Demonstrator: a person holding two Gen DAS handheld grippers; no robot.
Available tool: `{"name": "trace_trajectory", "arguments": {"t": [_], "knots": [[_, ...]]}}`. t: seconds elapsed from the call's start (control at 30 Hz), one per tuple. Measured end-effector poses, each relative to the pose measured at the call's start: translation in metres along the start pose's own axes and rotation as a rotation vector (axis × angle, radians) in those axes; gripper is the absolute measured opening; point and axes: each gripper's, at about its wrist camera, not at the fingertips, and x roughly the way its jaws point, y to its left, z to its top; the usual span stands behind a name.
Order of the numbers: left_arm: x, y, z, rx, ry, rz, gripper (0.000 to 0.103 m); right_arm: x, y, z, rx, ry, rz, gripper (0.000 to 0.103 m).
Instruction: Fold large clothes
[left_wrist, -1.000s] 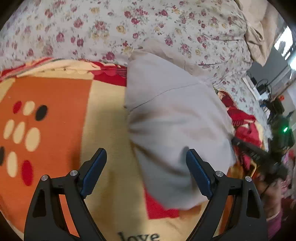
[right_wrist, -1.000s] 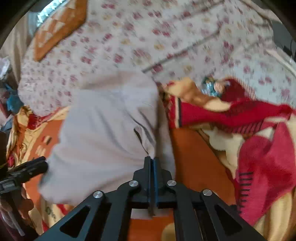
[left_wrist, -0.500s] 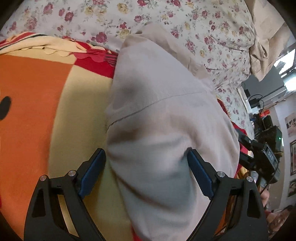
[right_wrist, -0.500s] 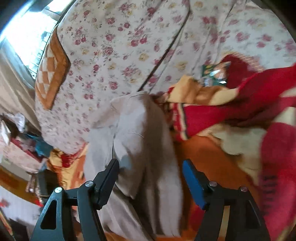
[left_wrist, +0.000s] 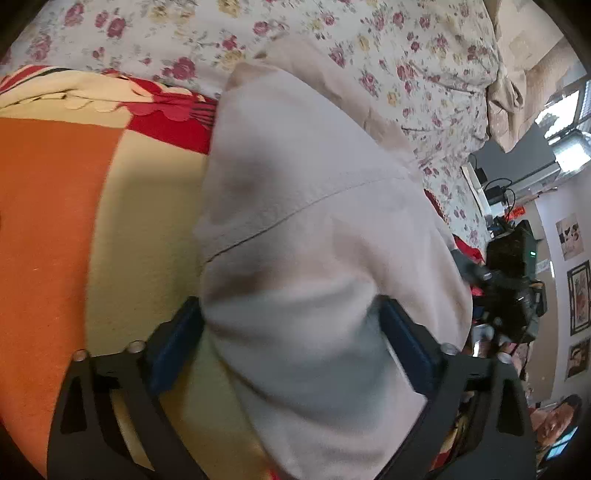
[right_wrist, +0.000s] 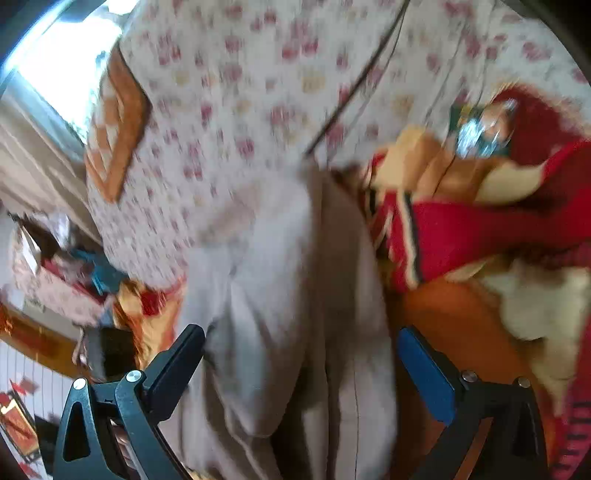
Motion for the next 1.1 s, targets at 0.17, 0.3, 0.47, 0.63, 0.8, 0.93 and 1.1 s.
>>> {"name": "trace_trajectory", "arguments": {"t": [0.17, 0.3, 0.47, 0.63, 0.8, 0.93, 1.1], "knots": [[0.009, -0.007, 0.005, 0.050, 0.015, 0.025, 0.101, 0.023, 0.013, -0.004, -0.083, 0.043, -0.024, 0.094], [-0.005, -0.015, 0.006, 0.063, -0.036, 0.007, 0.047, 0.025, 0.028, -0.007, -0.108, 0.031, -0.015, 0.057], [-0.048, -0.034, -0.011, 0.148, -0.076, 0.015, 0.031, 0.002, 0.062, -0.021, -0.144, 0.004, 0.005, 0.043], [-0.113, -0.035, -0.058, 0.215, -0.058, 0.025, 0.031, -0.029, 0.093, -0.069, -0.163, 0.041, 0.083, 0.043], [-0.105, -0.012, -0.113, 0.215, 0.019, 0.194, 0.049, -0.030, 0.097, -0.143, -0.152, 0.098, 0.025, 0.055], [-0.121, -0.010, -0.124, 0.187, -0.039, 0.267, 0.060, -0.041, 0.087, -0.162, -0.126, 0.092, -0.065, 0.055], [-0.153, -0.028, -0.123, 0.219, -0.201, 0.402, 0.067, -0.087, 0.135, -0.147, -0.281, -0.064, -0.171, 0.056]]}}
